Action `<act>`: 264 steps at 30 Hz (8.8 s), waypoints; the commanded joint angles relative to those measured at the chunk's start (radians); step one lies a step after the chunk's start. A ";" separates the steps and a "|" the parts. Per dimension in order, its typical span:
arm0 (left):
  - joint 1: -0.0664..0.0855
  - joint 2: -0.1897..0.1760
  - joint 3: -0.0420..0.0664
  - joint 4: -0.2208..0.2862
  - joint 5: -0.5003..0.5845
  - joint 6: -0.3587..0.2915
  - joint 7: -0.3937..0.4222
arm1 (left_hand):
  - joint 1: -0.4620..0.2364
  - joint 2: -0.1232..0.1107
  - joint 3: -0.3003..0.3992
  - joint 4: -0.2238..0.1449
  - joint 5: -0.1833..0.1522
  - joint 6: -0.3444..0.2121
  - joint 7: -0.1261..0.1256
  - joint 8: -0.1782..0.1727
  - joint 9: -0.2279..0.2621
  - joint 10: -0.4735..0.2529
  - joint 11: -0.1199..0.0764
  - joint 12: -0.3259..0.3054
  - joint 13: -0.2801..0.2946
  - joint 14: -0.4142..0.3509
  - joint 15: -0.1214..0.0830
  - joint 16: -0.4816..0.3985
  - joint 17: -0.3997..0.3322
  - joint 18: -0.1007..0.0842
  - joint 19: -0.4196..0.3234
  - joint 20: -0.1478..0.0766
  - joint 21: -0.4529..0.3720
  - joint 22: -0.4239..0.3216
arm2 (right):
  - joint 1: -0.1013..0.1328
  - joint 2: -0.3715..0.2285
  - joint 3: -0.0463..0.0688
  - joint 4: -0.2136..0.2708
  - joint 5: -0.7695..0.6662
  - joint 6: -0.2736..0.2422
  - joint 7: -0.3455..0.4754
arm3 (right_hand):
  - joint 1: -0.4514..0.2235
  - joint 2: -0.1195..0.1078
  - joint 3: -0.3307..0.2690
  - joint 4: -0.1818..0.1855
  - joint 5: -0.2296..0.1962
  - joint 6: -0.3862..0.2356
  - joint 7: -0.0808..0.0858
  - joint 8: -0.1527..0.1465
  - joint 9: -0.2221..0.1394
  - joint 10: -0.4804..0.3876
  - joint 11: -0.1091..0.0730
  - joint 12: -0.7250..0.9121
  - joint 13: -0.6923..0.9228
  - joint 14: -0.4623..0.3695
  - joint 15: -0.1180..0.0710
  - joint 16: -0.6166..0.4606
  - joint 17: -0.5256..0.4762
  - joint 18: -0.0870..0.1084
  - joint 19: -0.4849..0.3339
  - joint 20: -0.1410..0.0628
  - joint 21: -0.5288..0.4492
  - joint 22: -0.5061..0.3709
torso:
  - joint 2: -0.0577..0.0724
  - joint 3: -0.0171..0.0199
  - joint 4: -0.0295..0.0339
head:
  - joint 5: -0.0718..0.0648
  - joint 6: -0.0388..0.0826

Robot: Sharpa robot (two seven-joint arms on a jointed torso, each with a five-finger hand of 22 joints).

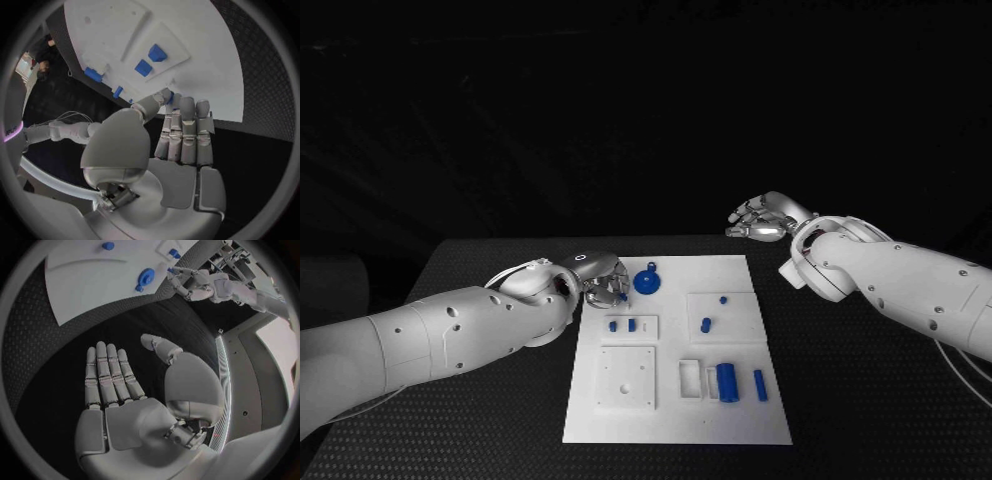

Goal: Assemble the parts on the task board

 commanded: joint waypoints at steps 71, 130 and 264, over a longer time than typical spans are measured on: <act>-0.008 0.040 -0.004 -0.028 0.016 0.088 -0.021 | -0.001 0.013 0.002 -0.003 0.004 0.004 -0.001 -0.002 -0.003 0.005 0.002 -0.010 -0.003 0.007 0.001 0.005 0.001 0.012 0.003 -0.023 -0.005 0.016 | 0.000 0.001 0.000 0.002 0.000 0.010 0.008 | 0.010 0.003 -0.006 -0.003 0.004 0.000 0.024 0.006 -0.004 0.010 0.001 -0.007 -0.009 -0.003 0.008 -0.005 -0.005 -0.005 -0.006 0.000 -0.008 0.005 | 0.000 0.0014 -0.0008 | 0.000 -0.009; -0.016 0.027 -0.025 -0.035 -0.003 0.026 -0.022 | 0.034 -0.049 0.008 -0.041 -0.003 -0.169 0.015 -0.085 -0.045 -0.030 0.016 -0.025 -0.015 -0.002 0.013 0.012 0.007 0.013 0.007 -0.015 -0.016 0.020 | -0.002 -0.008 0.000 0.005 -0.008 0.017 0.011 | 0.023 0.004 -0.003 -0.012 0.002 0.002 0.023 0.007 -0.007 0.013 0.000 -0.005 -0.017 -0.003 0.009 -0.005 -0.008 -0.002 -0.007 0.001 -0.011 0.009 | -0.001 -0.0002 0.0000 | -0.006 -0.002; 0.064 -0.162 0.040 0.124 1.166 0.096 0.310 | -0.121 -0.046 -0.059 -0.003 -0.049 -0.164 0.064 -0.035 -0.025 -0.078 0.053 -0.027 -0.024 -0.107 0.084 -0.315 -0.110 -0.014 -0.117 0.055 -0.207 -0.023 | -0.115 -0.004 -0.109 0.166 -0.963 0.019 -0.154 | 0.176 0.043 0.257 -0.097 -0.433 0.307 -0.097 0.096 0.018 0.499 -0.110 -0.350 0.050 0.337 -0.143 0.136 0.157 0.061 0.364 -0.076 0.125 0.066 | -0.001 0.0003 -0.0011 | -0.030 0.005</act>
